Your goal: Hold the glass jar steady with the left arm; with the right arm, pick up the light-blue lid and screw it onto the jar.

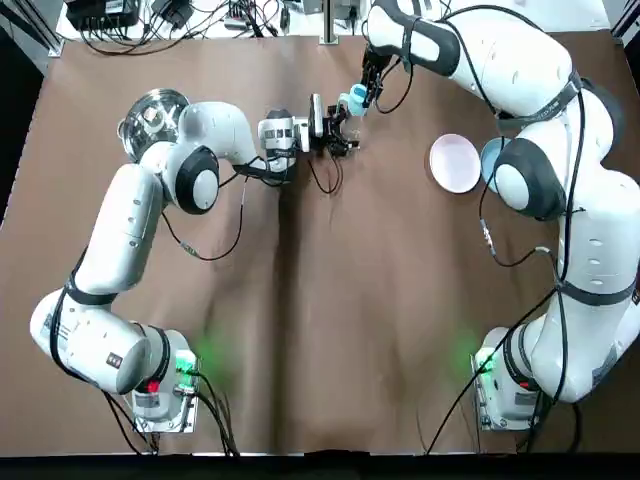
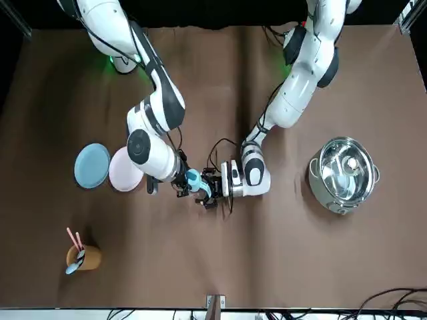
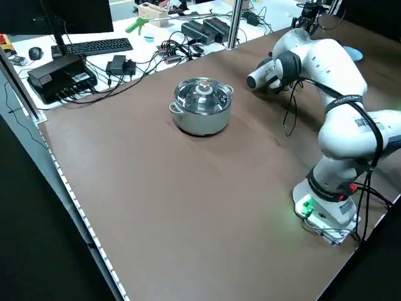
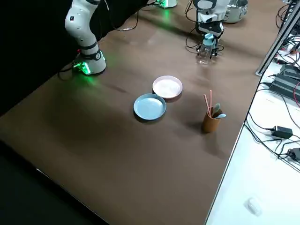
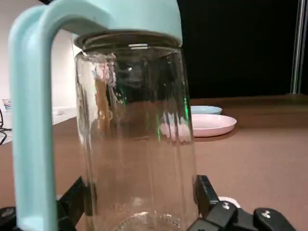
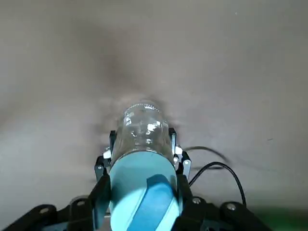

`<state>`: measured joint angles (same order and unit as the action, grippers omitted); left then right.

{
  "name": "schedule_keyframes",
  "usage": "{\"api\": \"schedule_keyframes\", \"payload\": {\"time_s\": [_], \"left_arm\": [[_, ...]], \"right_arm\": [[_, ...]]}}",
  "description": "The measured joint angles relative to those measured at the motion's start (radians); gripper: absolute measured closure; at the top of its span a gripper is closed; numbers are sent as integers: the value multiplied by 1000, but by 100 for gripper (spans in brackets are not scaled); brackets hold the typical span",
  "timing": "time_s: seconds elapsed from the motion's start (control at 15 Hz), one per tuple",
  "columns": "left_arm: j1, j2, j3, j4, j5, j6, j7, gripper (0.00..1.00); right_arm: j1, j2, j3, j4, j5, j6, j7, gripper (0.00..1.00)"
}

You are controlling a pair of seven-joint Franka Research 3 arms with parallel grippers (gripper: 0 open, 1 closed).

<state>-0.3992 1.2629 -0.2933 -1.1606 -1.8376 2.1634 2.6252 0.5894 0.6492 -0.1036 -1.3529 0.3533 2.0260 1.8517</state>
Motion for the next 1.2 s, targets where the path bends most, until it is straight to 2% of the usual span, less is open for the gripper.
{"api": "schedule_keyframes", "payload": {"time_s": [0.07,0.13,0.4,0.8,1.2], "left_arm": [[0,0,-1,2,-2,2,-3,7],[-1,0,3,0,0,1,18,7],[0,1,3,-1,0,-6,36,7],[0,1,3,-1,0,-6,36,7],[0,1,3,-1,0,-6,40,7]], "right_arm": [[-8,0,0,0,1,-5,2,40],[-16,4,-4,-2,-6,1,1,34],[-49,26,-13,-2,-7,23,-13,0],[-51,27,-15,5,-10,23,-38,0],[-73,15,-20,18,-83,-27,-296,0]]}}
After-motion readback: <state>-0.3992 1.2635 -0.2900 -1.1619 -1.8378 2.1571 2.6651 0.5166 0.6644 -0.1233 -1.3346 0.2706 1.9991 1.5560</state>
